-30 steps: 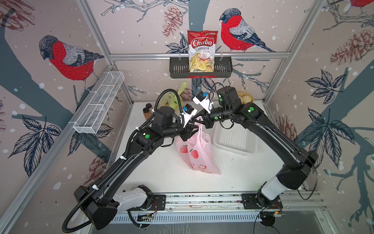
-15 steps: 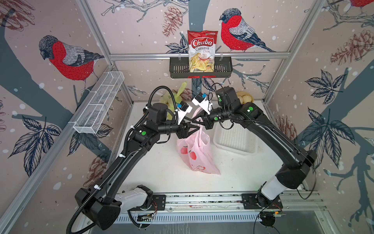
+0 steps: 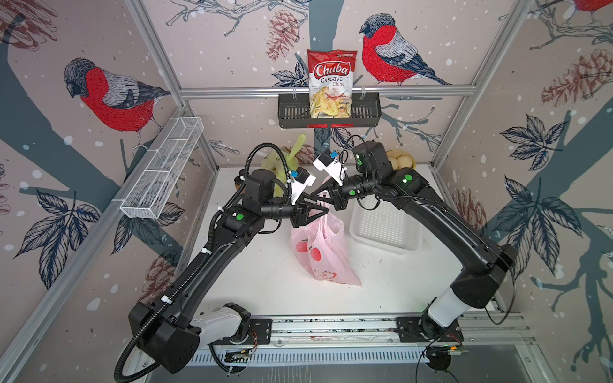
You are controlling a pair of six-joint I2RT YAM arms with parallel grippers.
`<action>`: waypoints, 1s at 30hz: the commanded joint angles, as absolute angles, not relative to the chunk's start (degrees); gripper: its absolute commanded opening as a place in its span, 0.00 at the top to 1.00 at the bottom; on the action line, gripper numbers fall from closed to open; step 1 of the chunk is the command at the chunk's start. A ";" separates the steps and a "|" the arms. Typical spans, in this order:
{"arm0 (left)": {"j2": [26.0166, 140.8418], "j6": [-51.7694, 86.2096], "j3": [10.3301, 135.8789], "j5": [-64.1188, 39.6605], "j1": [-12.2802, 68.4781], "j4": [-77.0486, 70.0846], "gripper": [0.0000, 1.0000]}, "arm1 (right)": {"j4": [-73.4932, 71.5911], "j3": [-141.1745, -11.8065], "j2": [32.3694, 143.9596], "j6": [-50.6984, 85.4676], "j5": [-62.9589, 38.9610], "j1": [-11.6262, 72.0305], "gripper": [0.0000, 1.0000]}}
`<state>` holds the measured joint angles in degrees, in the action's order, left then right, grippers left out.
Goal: Place the peach into a plastic bag & tie a knot
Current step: Cross the plastic bag at the center of the board.
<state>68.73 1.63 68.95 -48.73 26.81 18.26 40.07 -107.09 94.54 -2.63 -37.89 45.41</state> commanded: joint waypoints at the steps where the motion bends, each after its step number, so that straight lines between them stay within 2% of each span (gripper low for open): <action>1: 67.96 3.05 67.78 -50.70 26.71 12.23 0.62 | 36.29 -106.30 95.39 0.19 -41.09 45.66 1.00; 6: 67.13 5.17 66.11 -50.70 26.67 8.26 0.75 | 32.87 -103.70 95.11 2.20 -42.55 45.78 1.00; 11: 67.16 6.79 65.22 -50.89 26.72 5.98 0.98 | 31.25 -102.05 94.83 3.42 -43.50 45.86 1.00; 13: 67.08 7.30 64.78 -50.89 26.72 4.83 1.00 | 31.12 -101.65 94.58 3.67 -43.40 45.83 1.00; 16: 66.84 7.82 63.88 -49.75 26.71 3.71 1.00 | 30.55 -100.93 93.77 4.78 -42.51 45.65 0.90; 18: 66.34 8.32 62.86 -49.01 26.66 2.64 1.00 | 29.85 -100.19 92.64 6.09 -41.22 45.31 0.70; 20: 65.89 8.50 62.22 -48.38 26.71 2.07 1.00 | 28.53 -99.10 90.64 8.08 -39.15 44.45 0.43; 21: 65.67 8.53 62.01 -48.18 26.71 1.95 1.00 | 27.56 -98.41 89.50 9.14 -38.13 43.96 0.38; 24: 65.12 8.53 61.44 -47.64 26.69 1.59 1.00 | 23.47 -95.01 84.81 12.15 -36.94 41.62 0.25; 30: 65.11 8.26 61.24 -47.70 26.72 2.02 1.00 | 18.20 -90.34 77.73 16.77 -35.16 36.98 0.19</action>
<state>65.25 8.54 61.14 -47.44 26.74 5.23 22.94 -91.44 79.18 12.73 -36.53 38.28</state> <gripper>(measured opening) 0.049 0.812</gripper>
